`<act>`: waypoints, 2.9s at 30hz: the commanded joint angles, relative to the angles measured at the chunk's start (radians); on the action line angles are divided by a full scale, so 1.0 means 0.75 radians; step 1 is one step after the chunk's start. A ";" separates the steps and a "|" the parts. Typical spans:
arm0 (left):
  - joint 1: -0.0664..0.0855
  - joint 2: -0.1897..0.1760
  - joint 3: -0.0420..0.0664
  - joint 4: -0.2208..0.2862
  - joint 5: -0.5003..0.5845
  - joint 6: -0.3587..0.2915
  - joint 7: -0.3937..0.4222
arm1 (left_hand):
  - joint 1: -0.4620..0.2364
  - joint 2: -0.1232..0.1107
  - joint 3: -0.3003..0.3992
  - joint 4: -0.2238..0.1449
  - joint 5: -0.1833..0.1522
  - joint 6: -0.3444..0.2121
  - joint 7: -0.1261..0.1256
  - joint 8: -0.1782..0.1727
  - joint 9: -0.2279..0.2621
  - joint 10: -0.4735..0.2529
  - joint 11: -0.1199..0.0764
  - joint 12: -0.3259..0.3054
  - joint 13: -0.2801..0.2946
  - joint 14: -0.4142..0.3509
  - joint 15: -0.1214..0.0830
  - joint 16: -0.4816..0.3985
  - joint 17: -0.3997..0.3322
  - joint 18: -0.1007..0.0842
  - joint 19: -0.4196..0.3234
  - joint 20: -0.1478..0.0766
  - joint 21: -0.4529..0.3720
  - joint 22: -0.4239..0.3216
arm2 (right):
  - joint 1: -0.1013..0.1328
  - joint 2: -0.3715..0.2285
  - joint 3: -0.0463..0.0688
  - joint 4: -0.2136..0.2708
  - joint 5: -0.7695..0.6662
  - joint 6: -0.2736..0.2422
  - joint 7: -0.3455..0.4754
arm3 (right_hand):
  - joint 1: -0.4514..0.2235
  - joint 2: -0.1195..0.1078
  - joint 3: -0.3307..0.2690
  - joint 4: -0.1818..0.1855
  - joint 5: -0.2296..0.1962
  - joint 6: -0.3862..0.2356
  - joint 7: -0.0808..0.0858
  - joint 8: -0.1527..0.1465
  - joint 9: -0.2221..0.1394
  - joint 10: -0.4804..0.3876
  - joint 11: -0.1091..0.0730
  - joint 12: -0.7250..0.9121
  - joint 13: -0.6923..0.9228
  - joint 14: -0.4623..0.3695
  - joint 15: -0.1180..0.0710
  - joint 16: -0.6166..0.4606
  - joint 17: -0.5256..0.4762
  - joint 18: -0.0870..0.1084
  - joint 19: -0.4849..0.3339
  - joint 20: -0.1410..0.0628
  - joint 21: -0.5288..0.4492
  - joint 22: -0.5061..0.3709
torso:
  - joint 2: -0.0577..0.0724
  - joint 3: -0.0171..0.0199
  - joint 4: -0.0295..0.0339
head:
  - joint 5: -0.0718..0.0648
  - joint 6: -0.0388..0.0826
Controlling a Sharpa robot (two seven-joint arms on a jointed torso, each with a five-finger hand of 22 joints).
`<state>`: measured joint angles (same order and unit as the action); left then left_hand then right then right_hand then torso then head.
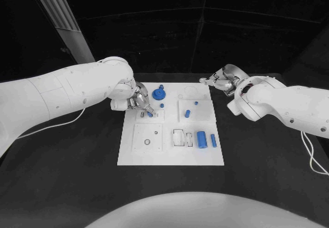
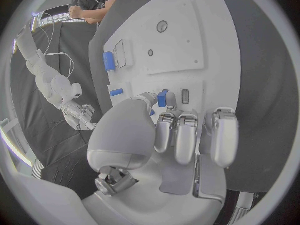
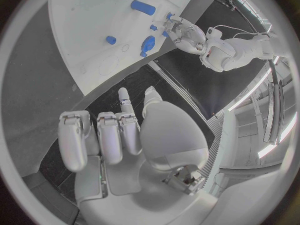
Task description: Assemble the parts on the task board
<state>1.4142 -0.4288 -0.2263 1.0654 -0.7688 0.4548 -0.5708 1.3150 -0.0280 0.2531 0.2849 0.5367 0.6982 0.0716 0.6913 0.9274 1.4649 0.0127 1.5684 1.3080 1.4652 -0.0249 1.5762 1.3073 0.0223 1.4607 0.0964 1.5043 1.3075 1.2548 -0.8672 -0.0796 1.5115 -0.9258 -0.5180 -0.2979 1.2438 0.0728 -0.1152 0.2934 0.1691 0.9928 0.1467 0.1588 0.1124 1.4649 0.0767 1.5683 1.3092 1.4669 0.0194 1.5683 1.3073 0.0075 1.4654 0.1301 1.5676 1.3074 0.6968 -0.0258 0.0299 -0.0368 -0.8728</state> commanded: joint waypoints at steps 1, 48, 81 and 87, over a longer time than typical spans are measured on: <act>-0.018 0.004 -0.010 -0.003 -0.012 0.039 -0.008 | -0.014 0.002 -0.013 0.003 -0.021 -0.002 0.005 -0.007 0.017 0.141 0.009 0.003 0.350 0.141 0.010 -0.007 0.351 0.011 -0.008 0.005 -0.008 0.296 | 0.002 -0.001 0.001 0.003 -0.002 0.006 0.001 | 0.009 0.003 -0.008 -0.003 0.006 -0.009 0.001 0.005 0.001 0.141 -0.003 0.003 0.349 0.139 -0.006 0.003 0.351 -0.010 0.141 -0.007 0.004 0.351 | 0.000 0.0002 -0.0003 | 0.001 0.000; -0.029 0.016 -0.010 -0.015 -0.012 0.059 0.007 | -0.124 -0.001 -0.214 0.003 -0.319 0.008 0.032 -0.065 -0.013 0.141 0.036 0.003 0.350 0.141 0.034 -0.007 0.351 0.017 -0.035 0.027 -0.027 0.288 | 0.002 0.000 0.001 0.005 -0.001 0.011 -0.004 | 0.010 0.006 -0.013 -0.003 0.004 -0.009 0.001 0.007 0.002 0.141 -0.003 0.003 0.349 0.139 -0.005 0.003 0.351 -0.010 0.141 -0.007 0.004 0.351 | 0.000 -0.0002 0.0001 | -0.008 0.000; -0.030 0.003 -0.010 -0.009 -0.011 0.019 0.066 | -0.082 0.060 -0.322 0.007 -0.406 0.012 0.035 -0.071 -0.012 0.141 0.038 0.003 0.350 0.141 0.037 -0.007 0.351 0.017 -0.033 0.032 -0.027 0.289 | 0.002 0.004 0.001 0.001 -0.001 0.011 -0.006 | 0.010 0.006 -0.013 -0.003 0.004 -0.009 0.001 0.007 0.002 0.141 -0.003 0.003 0.349 0.139 -0.005 0.003 0.351 -0.010 0.141 -0.007 0.004 0.351 | 0.000 -0.0006 0.0004 | -0.007 0.000; -0.030 0.004 -0.010 -0.010 -0.007 0.043 0.068 | 0.026 0.079 -0.282 -0.040 -0.145 0.010 0.022 -0.107 -0.042 0.141 0.027 0.003 0.350 0.141 0.030 -0.007 0.351 0.019 -0.038 0.029 -0.030 0.287 | 0.002 0.004 0.001 0.002 -0.001 0.009 -0.008 | 0.011 0.008 -0.016 -0.003 0.004 -0.009 0.001 0.009 0.002 0.141 -0.003 0.003 0.349 0.139 -0.005 0.003 0.351 -0.010 0.141 -0.007 0.004 0.351 | 0.000 0.0001 0.0004 | -0.007 0.000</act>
<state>1.4072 -0.4301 -0.2252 1.0524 -0.7763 0.4543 -0.5317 1.3207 0.0292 0.0371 0.2610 0.4120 0.7082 0.0981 0.6155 0.8976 1.4685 0.0377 1.5684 1.3080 1.4652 -0.0032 1.5762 1.3073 0.0220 1.4334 0.1164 1.4852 1.3075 1.2547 -0.8644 -0.0796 1.5115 -0.9256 -0.5132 -0.3038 1.2467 0.0758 -0.1222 0.2920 0.1691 0.9928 0.1467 0.1588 0.1129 1.4649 0.0767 1.5683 1.3092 1.4669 0.0194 1.5683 1.3078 0.0074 1.4654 0.1302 1.5676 1.3074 0.6968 -0.0258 0.0304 -0.0417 -0.8728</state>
